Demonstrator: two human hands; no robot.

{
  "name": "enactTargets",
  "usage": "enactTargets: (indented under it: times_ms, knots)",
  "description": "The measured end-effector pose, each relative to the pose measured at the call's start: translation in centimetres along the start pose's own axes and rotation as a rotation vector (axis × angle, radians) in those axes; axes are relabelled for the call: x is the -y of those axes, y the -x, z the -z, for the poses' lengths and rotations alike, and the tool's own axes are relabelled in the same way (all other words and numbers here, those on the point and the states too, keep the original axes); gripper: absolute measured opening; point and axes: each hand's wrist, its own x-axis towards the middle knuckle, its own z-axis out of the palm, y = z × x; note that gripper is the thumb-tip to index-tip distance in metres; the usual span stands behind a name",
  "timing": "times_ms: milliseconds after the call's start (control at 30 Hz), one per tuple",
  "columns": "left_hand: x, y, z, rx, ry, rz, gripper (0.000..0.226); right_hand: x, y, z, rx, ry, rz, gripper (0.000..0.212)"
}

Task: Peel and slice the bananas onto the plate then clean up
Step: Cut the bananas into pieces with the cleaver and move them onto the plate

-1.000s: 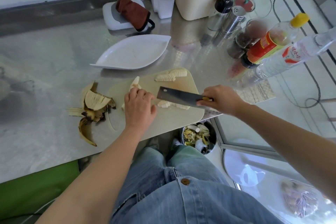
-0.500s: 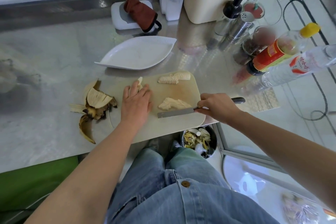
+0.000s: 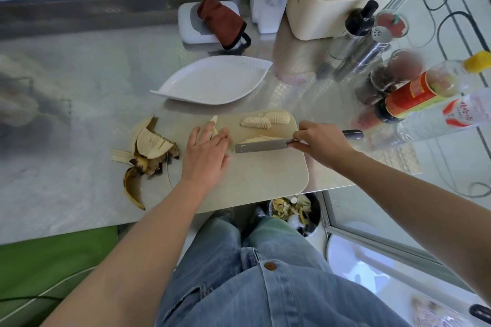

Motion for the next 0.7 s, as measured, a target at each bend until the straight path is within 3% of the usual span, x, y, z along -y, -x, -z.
enactTargets:
  times_ms: [167,367,567,700]
  knots:
    - [-0.1,0.1,0.0,0.001,-0.006,0.011,0.043,0.3,-0.2,-0.1,-0.028,0.007,-0.040,0.027]
    - [-0.1,0.0,-0.1,-0.035,0.051,0.034,0.053,-0.9,0.1,0.2,0.067,-0.028,0.101,0.027]
    - [0.1,-0.1,0.3,-0.031,0.108,0.059,0.065,-0.7,-1.5,0.3,0.014,-0.038,-0.059,0.029]
    - [0.2,-0.2,0.2,-0.028,0.096,0.066,0.067,-1.3,-0.6,0.6,0.083,-0.078,0.039,0.029]
